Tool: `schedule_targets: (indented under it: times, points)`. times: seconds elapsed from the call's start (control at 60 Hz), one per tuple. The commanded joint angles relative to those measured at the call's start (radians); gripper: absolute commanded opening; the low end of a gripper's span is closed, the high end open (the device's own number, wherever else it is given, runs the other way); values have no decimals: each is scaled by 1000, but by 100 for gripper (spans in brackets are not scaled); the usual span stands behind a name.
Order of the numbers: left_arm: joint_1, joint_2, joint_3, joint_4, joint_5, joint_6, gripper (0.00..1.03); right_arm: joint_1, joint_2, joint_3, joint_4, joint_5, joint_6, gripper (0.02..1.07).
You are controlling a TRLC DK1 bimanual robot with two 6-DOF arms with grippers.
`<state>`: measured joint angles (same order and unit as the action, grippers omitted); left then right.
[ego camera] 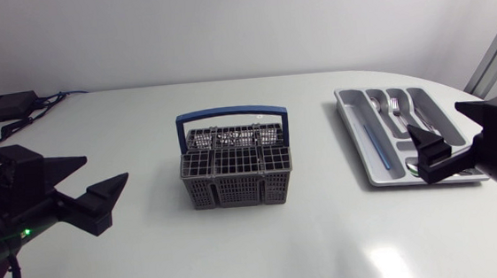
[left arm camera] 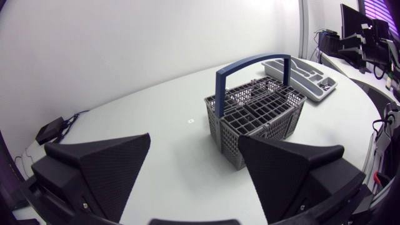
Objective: Transfer all utensils from the basket to the drawer tray.
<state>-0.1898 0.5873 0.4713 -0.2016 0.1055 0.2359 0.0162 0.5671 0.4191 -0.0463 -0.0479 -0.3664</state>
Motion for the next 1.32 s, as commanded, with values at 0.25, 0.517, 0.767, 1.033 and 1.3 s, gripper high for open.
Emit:
schedule_targets:
  times: [0.25, 0.517, 0.767, 1.033, 1.3]
  points:
    - [55, -210, -157, 58, -30, -85, 99, -24, -155, -140, 30, 20, 80, 102]
    - [106, -352, -276, 112, -58, -142, 99, -21, -299, -238, 36, 30, 180, 102]
    - [155, -489, -389, 164, -86, -197, 99, -19, -436, -330, 41, 39, 275, 102]
    - [190, -587, -471, 202, -105, -236, 99, -16, -567, -419, 46, 48, 366, 102]
    - [190, -587, -471, 202, -105, -236, 99, -16, -567, -419, 46, 48, 366, 102]
